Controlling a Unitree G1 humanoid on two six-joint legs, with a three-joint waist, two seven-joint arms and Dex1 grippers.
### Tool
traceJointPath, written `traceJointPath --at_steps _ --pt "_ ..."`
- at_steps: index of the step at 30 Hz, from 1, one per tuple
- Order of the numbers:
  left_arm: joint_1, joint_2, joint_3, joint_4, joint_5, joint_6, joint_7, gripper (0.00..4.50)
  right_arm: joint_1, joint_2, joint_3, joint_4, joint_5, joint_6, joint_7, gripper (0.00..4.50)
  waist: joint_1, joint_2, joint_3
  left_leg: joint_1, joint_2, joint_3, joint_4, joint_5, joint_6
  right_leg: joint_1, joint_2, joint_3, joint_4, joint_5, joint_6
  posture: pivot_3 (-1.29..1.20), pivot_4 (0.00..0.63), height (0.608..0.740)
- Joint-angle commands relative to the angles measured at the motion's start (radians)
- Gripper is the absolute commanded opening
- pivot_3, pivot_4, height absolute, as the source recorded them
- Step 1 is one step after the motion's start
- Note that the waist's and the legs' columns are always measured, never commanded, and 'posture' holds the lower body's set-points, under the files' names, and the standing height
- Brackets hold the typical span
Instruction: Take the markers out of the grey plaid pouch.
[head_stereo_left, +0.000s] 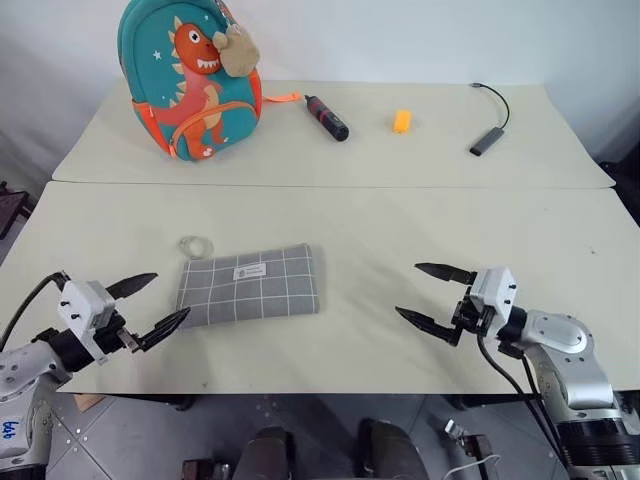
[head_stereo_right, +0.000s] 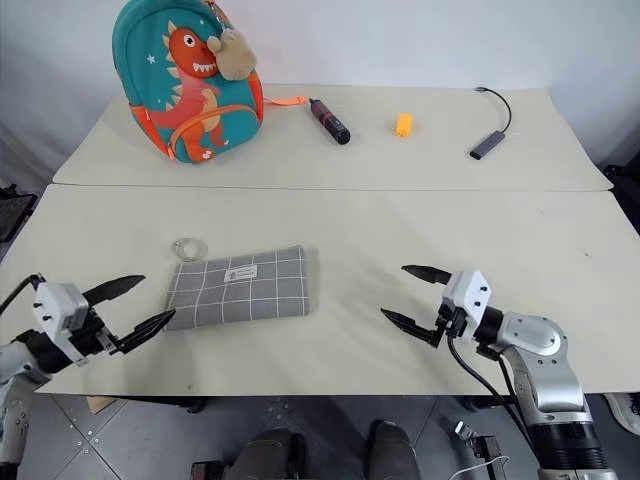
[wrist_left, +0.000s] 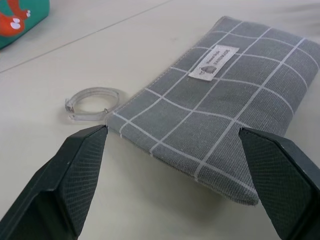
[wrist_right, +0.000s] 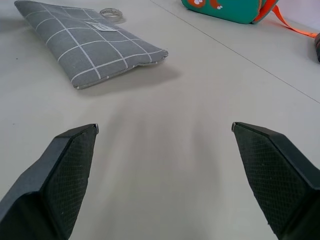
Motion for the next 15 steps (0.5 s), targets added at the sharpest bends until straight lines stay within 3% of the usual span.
traceJointPath --at_steps 1,4,9,13,15 --pt "-0.01 0.018 0.012 -0.019 -0.002 0.003 0.014 4.47 0.002 -0.007 -0.013 0.007 0.006 -0.027 0.012 4.5 0.0 0.0 0.0 0.0 0.0 0.0 0.0 0.0 0.0 0.0 0.0 0.0 0.0 0.0 0.0 0.0 0.15 0.74" --pt "-0.008 0.011 0.01 -0.036 -0.033 0.043 0.014 4.47 -0.003 -0.012 -0.013 0.021 0.002 -0.036 0.022 4.5 0.0 0.0 0.0 0.0 0.0 0.0 0.0 0.0 0.0 0.0 0.0 0.0 0.0 0.0 0.0 0.0 0.15 0.74" --pt "0.04 0.027 0.08 -0.053 -0.197 0.243 -0.023 4.47 -0.009 -0.012 0.011 -0.042 0.03 0.007 0.042 4.5 -0.002 0.0 0.0 0.0 0.001 0.0 0.0 0.0 0.0 0.0 0.0 0.0 0.0 0.0 0.0 0.0 0.15 0.74" --pt "0.074 0.064 0.152 0.006 -0.336 0.473 -0.032 4.5 -0.044 -0.007 0.068 -0.187 0.099 0.148 0.045 3.62 -0.006 0.0 0.0 0.0 0.002 -0.004 0.0 0.0 0.0 -0.002 0.0 0.0 0.001 0.0 0.0 0.0 0.15 0.74" --pt "0.08 0.09 0.177 0.066 -0.368 0.572 -0.027 4.5 -0.099 -0.002 0.122 -0.246 0.084 0.206 0.03 2.92 -0.006 0.0 0.0 0.0 0.002 -0.005 0.0 0.0 0.0 -0.002 0.0 0.001 0.002 0.0 0.0 0.0 0.15 0.74"
